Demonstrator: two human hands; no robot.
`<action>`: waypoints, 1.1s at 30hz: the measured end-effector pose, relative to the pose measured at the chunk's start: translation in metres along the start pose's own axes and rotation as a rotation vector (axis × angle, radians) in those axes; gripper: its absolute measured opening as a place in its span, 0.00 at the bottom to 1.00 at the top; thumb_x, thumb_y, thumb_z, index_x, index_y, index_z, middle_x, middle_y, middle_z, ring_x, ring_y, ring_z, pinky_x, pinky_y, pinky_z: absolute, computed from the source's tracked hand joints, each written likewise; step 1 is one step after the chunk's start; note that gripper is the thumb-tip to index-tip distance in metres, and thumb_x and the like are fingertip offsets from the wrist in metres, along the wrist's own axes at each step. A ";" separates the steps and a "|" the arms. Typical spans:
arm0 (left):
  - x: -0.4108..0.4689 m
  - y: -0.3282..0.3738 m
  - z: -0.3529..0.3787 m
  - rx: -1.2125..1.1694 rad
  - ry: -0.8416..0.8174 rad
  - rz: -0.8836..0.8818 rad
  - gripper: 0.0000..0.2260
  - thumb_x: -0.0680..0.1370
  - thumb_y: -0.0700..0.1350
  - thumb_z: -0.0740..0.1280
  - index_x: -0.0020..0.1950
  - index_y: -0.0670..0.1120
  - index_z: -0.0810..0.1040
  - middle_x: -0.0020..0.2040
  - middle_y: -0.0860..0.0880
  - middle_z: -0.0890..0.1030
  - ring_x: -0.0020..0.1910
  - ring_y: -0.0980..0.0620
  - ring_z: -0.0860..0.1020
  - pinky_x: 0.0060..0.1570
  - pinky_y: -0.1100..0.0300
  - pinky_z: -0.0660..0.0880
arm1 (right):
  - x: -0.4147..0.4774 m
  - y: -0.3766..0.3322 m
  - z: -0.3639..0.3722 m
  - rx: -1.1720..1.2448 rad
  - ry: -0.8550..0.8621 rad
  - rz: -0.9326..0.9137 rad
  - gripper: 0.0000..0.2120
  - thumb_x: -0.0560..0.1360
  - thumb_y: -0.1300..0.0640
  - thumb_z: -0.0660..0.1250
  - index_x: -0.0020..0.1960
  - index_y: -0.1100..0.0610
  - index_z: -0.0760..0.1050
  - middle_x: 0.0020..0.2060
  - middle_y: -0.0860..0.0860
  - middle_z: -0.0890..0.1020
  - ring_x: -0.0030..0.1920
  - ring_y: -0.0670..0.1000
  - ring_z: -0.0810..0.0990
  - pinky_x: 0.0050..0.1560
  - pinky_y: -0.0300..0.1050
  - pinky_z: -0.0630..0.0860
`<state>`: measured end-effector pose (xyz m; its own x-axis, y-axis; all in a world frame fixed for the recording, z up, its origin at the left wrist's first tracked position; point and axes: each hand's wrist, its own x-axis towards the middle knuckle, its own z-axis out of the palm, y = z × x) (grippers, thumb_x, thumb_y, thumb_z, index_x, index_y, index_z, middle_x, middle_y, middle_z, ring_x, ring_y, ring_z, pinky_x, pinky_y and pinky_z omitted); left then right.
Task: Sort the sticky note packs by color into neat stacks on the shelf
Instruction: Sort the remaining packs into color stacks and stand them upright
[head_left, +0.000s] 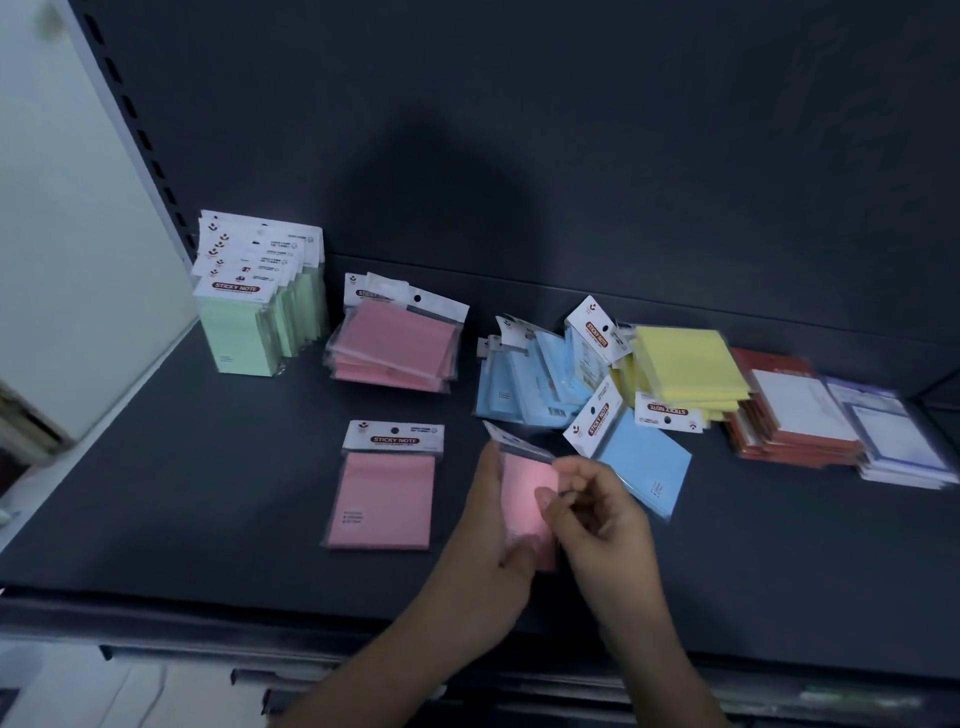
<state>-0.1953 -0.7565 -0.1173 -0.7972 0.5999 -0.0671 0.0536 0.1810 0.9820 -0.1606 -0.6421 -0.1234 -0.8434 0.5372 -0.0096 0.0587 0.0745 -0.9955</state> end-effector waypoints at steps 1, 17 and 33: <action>0.000 -0.003 0.004 0.025 -0.024 -0.003 0.40 0.76 0.32 0.61 0.74 0.60 0.41 0.71 0.63 0.59 0.64 0.74 0.63 0.58 0.81 0.61 | 0.001 0.001 -0.002 0.024 0.035 0.015 0.11 0.72 0.69 0.68 0.47 0.53 0.77 0.31 0.42 0.75 0.33 0.39 0.73 0.34 0.31 0.72; 0.019 -0.002 -0.067 0.395 0.408 0.224 0.20 0.72 0.42 0.68 0.63 0.51 0.69 0.58 0.60 0.68 0.59 0.64 0.63 0.58 0.77 0.58 | 0.008 -0.006 0.018 -0.820 -0.044 -0.371 0.11 0.74 0.66 0.63 0.54 0.59 0.78 0.52 0.50 0.75 0.53 0.47 0.70 0.52 0.33 0.66; 0.064 -0.018 -0.137 0.361 0.567 0.080 0.22 0.74 0.38 0.68 0.68 0.43 0.70 0.60 0.53 0.71 0.61 0.55 0.69 0.62 0.61 0.65 | 0.055 -0.047 0.113 0.029 -0.204 0.226 0.25 0.76 0.60 0.62 0.71 0.52 0.63 0.63 0.47 0.73 0.63 0.46 0.72 0.65 0.41 0.68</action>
<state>-0.3299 -0.8279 -0.1151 -0.9694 0.1382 0.2029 0.2443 0.4612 0.8530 -0.2705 -0.7113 -0.0881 -0.9007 0.3571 -0.2474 0.2447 -0.0535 -0.9681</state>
